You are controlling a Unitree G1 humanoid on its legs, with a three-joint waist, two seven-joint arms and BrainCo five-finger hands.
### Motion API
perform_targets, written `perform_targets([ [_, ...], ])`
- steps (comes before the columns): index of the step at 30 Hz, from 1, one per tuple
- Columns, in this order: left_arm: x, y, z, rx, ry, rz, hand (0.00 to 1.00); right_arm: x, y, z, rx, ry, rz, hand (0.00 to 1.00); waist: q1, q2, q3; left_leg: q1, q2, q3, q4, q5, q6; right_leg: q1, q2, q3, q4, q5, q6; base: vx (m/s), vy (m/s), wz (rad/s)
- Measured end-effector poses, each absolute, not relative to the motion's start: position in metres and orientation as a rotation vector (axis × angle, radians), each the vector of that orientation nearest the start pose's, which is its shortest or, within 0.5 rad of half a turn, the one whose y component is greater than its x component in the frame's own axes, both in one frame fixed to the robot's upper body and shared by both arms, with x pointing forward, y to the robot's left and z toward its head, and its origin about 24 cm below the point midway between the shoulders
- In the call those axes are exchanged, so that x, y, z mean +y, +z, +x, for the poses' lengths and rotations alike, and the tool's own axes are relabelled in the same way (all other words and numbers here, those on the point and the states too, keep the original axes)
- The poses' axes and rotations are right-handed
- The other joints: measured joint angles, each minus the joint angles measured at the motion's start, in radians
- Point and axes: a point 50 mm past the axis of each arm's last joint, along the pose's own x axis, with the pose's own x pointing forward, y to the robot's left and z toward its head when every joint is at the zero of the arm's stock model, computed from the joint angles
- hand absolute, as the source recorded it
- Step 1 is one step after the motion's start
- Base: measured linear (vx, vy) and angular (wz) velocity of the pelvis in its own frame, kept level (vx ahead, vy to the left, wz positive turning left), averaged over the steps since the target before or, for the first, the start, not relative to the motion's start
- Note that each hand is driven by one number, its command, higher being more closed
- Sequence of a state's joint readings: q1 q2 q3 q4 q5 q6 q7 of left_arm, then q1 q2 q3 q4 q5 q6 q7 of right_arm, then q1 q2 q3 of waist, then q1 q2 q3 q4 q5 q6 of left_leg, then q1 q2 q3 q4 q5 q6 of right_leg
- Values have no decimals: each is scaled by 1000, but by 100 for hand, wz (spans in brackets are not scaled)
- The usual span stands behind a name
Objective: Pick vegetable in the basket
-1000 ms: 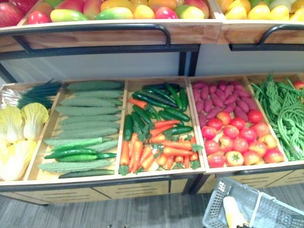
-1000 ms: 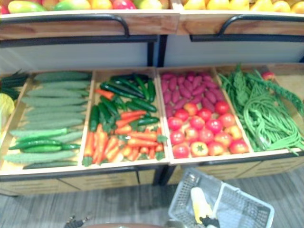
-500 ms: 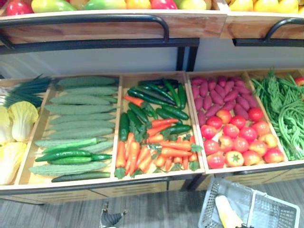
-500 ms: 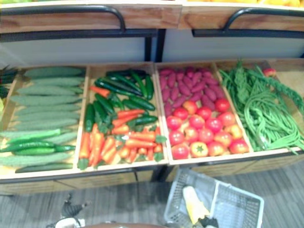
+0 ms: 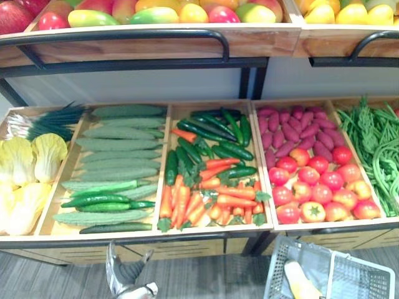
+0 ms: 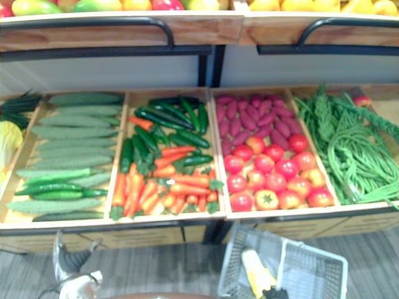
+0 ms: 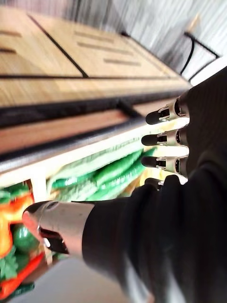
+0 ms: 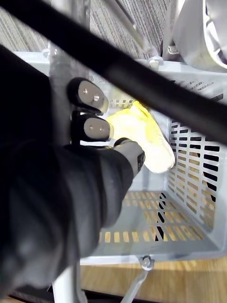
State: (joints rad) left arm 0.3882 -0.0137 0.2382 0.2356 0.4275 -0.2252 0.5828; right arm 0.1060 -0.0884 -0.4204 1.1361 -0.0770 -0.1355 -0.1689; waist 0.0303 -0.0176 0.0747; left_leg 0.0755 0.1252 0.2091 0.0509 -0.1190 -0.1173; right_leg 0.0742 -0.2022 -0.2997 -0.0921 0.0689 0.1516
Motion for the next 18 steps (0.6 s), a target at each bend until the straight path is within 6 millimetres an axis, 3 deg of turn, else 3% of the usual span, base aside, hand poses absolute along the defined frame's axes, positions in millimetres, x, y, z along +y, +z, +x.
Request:
perform_targets([
  [10,259,29,162,-98,670,817,0,-246,-157,66,1083,-506,-95,100,-15,20,-29,16,8,73,-14,-11,-7,-40,14,75,-6,6,-7,2,-3,-21],
  [13,261,42,170,-169,643,859,0,-250,-156,66,1079,-504,-100,100,-33,30,-37,18,5,89,-13,-18,-5,-50,15,93,-9,12,-10,18,3,-23],
  [18,262,49,185,-216,400,1005,0,-254,-155,66,1074,-511,-95,100,-54,37,-41,40,3,118,-7,-31,-2,-53,17,137,-10,16,-13,3,-4,-25],
])
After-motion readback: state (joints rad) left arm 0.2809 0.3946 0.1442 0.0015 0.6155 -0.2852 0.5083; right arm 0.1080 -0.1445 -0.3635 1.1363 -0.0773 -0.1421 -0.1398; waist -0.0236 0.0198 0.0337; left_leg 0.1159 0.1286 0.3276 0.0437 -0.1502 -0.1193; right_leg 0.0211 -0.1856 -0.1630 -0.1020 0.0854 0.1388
